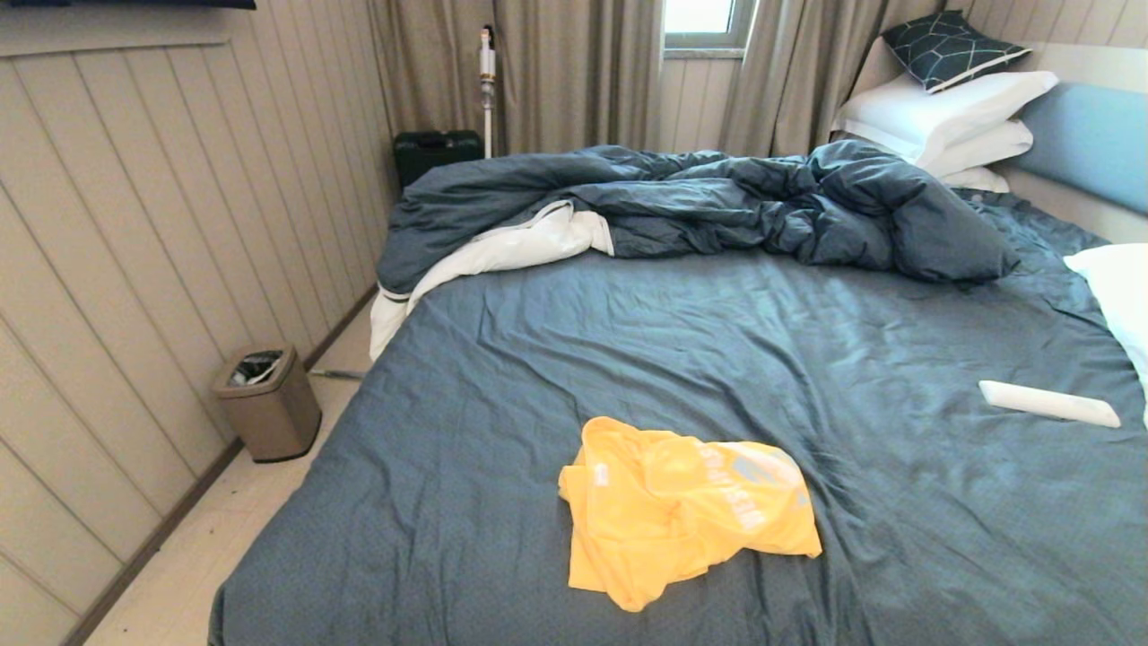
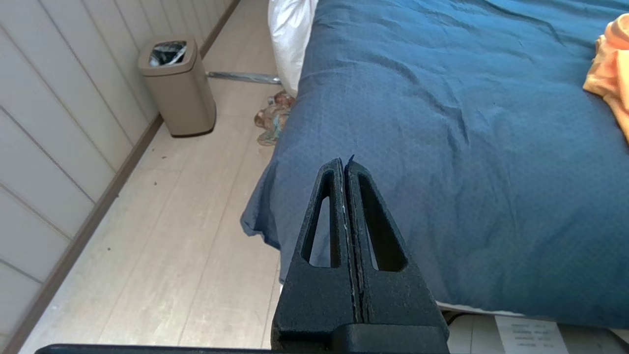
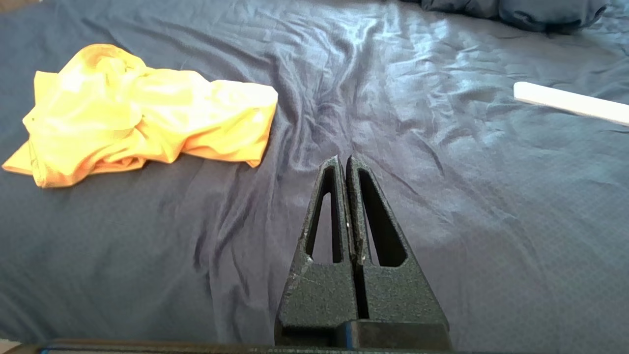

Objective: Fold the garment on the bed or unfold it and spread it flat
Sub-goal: Unford the yellow T-shirt

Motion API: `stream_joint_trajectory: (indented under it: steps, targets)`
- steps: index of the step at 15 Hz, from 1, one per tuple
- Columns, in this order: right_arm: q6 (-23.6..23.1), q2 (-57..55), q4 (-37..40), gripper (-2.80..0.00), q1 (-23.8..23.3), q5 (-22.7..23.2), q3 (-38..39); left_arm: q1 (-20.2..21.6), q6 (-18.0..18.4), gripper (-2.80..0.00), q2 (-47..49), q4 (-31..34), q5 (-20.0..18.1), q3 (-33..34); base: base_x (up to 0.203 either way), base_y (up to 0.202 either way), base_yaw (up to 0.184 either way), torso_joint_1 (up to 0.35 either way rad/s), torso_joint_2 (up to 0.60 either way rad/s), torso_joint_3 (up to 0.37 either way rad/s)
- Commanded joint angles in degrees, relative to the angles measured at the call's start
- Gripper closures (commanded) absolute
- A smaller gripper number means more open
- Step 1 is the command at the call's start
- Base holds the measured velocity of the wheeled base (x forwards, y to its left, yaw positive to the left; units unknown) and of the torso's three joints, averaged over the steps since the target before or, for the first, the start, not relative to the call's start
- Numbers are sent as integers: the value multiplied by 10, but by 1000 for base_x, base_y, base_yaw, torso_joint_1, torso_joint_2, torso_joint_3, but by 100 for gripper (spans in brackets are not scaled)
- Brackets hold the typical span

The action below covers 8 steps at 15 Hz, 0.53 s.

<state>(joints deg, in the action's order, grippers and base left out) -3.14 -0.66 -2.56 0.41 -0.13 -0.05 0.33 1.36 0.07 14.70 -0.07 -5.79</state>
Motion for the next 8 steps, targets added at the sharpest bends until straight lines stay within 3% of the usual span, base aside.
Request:
stream_joint_trajectory:
  steps: [1, 8]
  targets:
    - [2, 5, -1, 0, 0, -1, 0, 0, -2, 0, 1, 0, 2, 1, 0, 0, 0, 0, 0, 0]
    - [-3, 4, 0, 0, 0, 3, 0, 0, -4, 0, 1, -26, 7, 9, 0, 0, 0, 0, 0, 0]
